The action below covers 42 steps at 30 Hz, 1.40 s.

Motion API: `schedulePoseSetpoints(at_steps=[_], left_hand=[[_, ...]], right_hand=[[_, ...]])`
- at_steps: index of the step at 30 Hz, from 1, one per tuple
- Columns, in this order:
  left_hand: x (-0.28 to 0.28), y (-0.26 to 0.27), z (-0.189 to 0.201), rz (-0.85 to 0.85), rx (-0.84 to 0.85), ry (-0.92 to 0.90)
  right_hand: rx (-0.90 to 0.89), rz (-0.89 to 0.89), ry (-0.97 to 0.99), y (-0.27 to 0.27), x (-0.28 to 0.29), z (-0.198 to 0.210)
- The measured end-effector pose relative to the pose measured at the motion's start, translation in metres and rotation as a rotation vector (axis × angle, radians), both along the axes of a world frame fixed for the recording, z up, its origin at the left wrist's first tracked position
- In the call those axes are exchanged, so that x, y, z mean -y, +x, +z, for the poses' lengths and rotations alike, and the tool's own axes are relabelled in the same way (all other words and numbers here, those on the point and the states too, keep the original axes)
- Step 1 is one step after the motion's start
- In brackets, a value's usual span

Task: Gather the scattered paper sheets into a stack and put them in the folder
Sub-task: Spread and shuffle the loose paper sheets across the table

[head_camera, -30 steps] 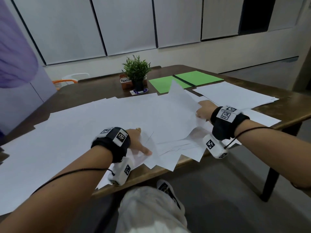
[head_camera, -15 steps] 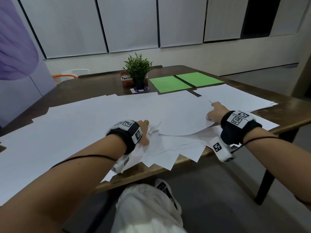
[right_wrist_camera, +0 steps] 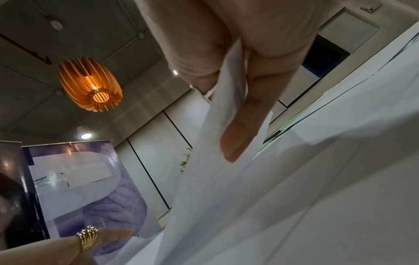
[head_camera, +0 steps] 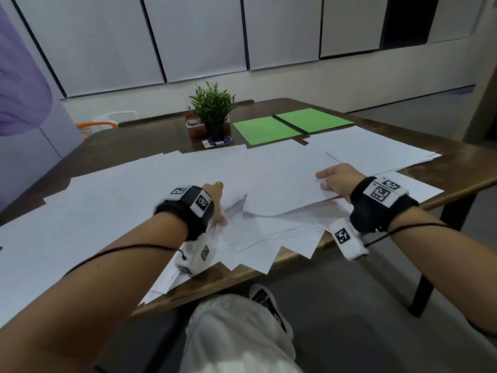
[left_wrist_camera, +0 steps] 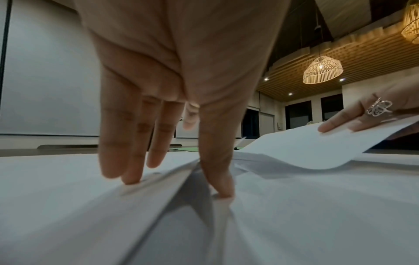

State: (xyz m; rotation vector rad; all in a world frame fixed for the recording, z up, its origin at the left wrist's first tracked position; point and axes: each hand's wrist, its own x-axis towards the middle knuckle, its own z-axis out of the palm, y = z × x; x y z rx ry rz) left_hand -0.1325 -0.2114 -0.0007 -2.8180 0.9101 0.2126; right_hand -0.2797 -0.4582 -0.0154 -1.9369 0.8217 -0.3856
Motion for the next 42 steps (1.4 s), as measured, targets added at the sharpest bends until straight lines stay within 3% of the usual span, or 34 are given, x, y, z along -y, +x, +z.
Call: schedulePoseSetpoints(at_steps=[8,17,20,24,31,33,36,39,42], left_hand=[[-0.017,0.002,0.007,0.052,-0.235,0.054],[-0.034,-0.001,0.009,0.058,0.105,0.056],[-0.042,0.001,0.026,0.085,0.202,-0.099],[-0.049,0.0,0.054,0.078,0.39,-0.363],[-0.048,-0.023,0.095,-0.001,0.471,-0.704],[-0.047,-0.036,0.085,-0.072,0.42,-0.725],[-0.051,-0.05,0.053,-0.058,0.158,-0.608],[-0.054,-0.056,0.022,-0.044,-0.014,-0.409],[-0.05,-0.064,0.011,-0.097,-0.062,-0.298]], right_hand=[[-0.004,0.055,0.061,0.004,-0.014,-0.006],[0.264,-0.025,0.03,0.003,-0.037,0.008],[0.319,-0.01,0.05,0.001,-0.047,0.01],[0.258,0.071,0.014,-0.004,-0.062,0.007],[0.266,0.123,-0.005,-0.019,-0.076,0.004],[0.29,0.136,0.053,-0.025,-0.081,0.003],[0.284,0.133,0.262,-0.031,-0.09,-0.002],[0.153,0.163,0.366,-0.032,-0.099,-0.011],[0.042,0.226,0.381,-0.026,-0.108,-0.02]])
